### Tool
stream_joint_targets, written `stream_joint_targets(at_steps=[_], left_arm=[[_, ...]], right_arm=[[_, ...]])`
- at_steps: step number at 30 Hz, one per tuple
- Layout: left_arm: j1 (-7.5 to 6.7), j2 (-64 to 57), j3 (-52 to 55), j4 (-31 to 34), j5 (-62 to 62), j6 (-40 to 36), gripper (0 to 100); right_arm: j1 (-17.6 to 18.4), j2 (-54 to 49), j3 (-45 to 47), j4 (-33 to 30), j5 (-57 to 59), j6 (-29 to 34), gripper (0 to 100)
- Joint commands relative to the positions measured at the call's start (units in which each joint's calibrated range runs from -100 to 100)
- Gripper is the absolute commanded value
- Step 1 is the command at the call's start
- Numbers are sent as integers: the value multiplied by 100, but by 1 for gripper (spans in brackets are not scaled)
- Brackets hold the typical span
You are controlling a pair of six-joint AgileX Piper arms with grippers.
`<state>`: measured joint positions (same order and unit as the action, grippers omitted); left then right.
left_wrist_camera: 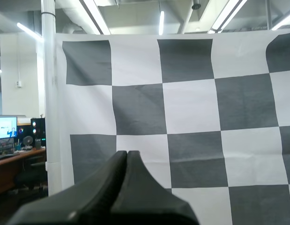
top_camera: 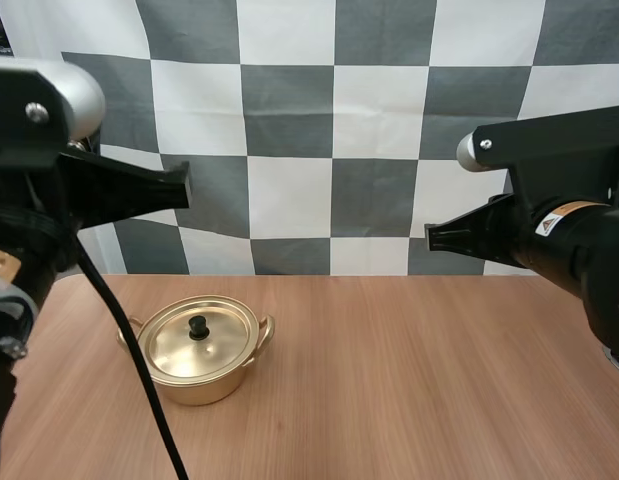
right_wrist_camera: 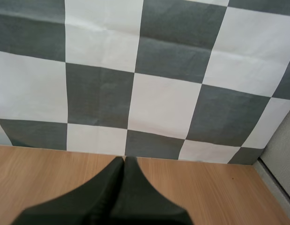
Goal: Open the pot, put the car inside, and close it
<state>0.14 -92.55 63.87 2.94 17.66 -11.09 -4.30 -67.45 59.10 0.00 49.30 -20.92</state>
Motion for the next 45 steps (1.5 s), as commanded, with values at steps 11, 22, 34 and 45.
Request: stream_joint_targets(at_steps=[11,22,34,45], left_arm=[[-2,-745,3613,-513,-869,0,0],[-2,-745,3613,-550,398,0,0],[-2,-745,3613,-342,1236,0,0],[-2,-745,3613,-342,1143,0,0]], right_arm=[[246,-280,1043,432,-407,5,0],[478,-1525,2638,432,-3064,5,0],[478,-2862,3795,432,-3459,5,0],[478,-3255,3795,459,-1465,5,0]])
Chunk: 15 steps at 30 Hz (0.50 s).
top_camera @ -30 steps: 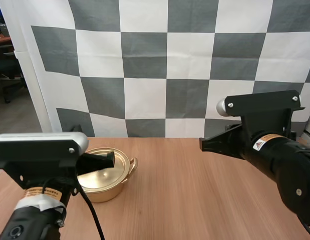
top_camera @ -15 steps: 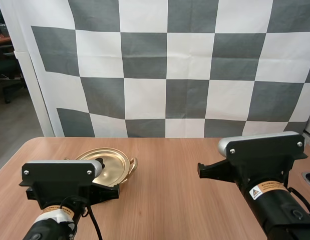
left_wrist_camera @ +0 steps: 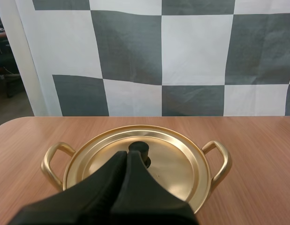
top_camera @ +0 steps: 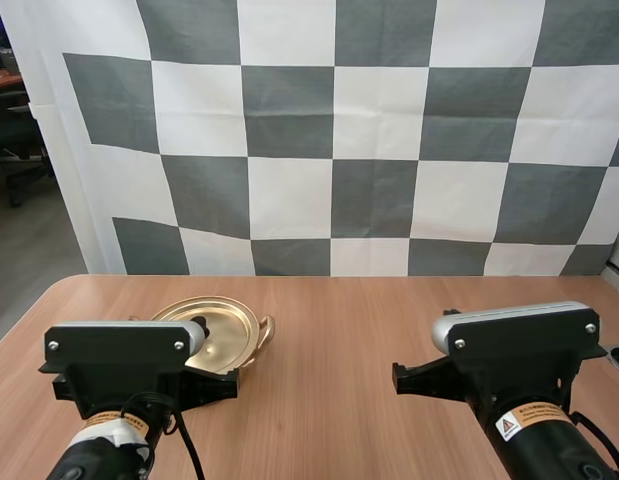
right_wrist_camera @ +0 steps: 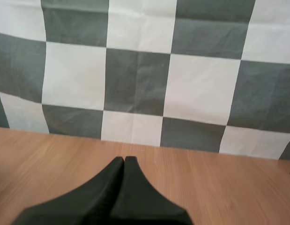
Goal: Open the pot, put the car inside, and close it
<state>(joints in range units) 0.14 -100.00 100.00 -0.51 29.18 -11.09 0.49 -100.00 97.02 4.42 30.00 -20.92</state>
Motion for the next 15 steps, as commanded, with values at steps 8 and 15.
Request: stream_joint_targets(at_steps=[8,15], left_arm=[[-2,0,0,3,-9,0,0],[-2,0,0,3,-9,0,0]], right_arm=[[-1,0,3,261,582,5,0],[-1,0,3,261,582,5,0]])
